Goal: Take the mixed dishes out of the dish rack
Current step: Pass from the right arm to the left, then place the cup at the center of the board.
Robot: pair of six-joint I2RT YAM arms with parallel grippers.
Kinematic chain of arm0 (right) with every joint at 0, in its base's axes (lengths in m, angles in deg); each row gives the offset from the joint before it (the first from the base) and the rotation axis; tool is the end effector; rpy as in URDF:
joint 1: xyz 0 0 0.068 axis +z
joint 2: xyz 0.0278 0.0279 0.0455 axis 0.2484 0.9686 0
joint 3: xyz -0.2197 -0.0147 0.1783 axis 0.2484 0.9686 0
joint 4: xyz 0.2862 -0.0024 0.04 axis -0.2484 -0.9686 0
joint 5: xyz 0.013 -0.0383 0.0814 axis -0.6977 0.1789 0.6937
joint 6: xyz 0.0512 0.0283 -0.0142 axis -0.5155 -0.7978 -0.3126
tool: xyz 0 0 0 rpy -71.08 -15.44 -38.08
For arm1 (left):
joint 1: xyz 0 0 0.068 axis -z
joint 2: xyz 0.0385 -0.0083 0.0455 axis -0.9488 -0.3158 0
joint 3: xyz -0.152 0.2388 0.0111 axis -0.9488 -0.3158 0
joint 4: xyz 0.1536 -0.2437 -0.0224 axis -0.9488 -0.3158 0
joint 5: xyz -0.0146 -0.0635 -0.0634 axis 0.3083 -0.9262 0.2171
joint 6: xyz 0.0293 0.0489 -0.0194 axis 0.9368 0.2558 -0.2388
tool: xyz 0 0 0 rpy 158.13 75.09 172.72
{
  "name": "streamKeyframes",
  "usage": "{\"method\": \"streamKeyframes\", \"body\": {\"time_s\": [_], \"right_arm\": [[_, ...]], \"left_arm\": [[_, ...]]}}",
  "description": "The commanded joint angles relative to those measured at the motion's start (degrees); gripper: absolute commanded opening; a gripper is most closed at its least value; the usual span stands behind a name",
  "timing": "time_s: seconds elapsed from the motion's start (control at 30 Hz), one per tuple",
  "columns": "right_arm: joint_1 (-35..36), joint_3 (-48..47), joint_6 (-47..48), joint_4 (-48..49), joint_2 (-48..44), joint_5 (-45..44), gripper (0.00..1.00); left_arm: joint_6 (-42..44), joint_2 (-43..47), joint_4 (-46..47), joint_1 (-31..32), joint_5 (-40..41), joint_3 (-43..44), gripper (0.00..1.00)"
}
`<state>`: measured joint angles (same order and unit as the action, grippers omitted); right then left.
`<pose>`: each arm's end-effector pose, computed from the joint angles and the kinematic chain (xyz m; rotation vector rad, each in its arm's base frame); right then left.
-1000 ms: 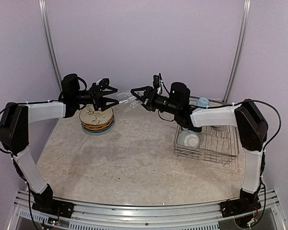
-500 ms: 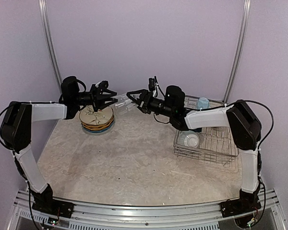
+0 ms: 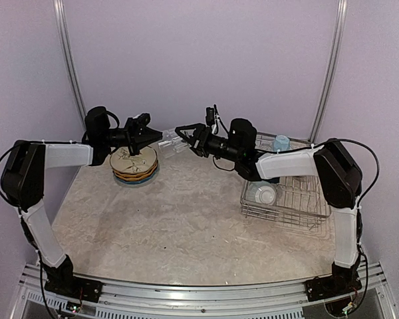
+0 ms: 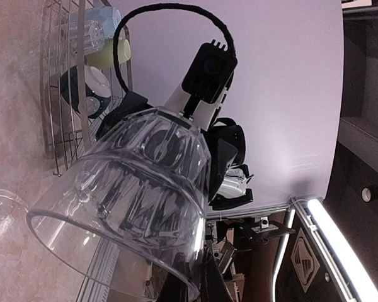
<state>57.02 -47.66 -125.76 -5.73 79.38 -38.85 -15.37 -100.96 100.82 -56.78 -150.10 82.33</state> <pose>0.3747 0.3710 0.2571 -0.1415 1.7094 1.7604 0.4017 -0.1506 0.2776 0.1276 2.1203 -2.1660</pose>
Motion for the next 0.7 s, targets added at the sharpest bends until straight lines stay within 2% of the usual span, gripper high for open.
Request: {"method": "streamKeyframes", "body": {"time_s": [0.0, 0.1, 0.23, 0.3, 0.47, 0.53, 0.67], "right_arm": [[0.5, -1.5, 1.4, -1.9, 0.0, 0.7, 0.22], [0.1, -0.6, 1.9, -3.2, -0.7, -0.1, 0.46], [-0.6, 1.3, 5.2, -10.2, -3.3, -3.3, 0.89], [-1.1, 2.2, 6.5, -12.9, -4.7, -4.9, 0.99], [-2.5, 6.2, 6.1, -12.2, -6.8, -4.9, 1.0], [-3.4, 7.9, 5.8, -12.3, -8.0, -5.5, 1.0], [-4.4, 8.6, 8.7, -19.1, -10.7, -9.1, 1.0]], "left_arm": [[2.3, 0.5, 0.8, -0.3, 0.6, -0.3, 0.0], [5.4, 1.4, -3.5, -0.6, 1.3, -0.1, 0.0], [11.8, 3.0, -12.1, -0.8, 2.4, 1.2, 0.0], [13.8, 3.4, -15.1, -0.8, 2.8, 1.6, 0.0], [14.9, 3.7, -17.2, -0.8, 3.3, 1.8, 0.0], [17.2, 3.7, -21.6, -0.9, 4.4, 2.3, 0.0], [32.0, 4.2, -47.9, -0.3, 12.6, 8.6, 0.0]]}}
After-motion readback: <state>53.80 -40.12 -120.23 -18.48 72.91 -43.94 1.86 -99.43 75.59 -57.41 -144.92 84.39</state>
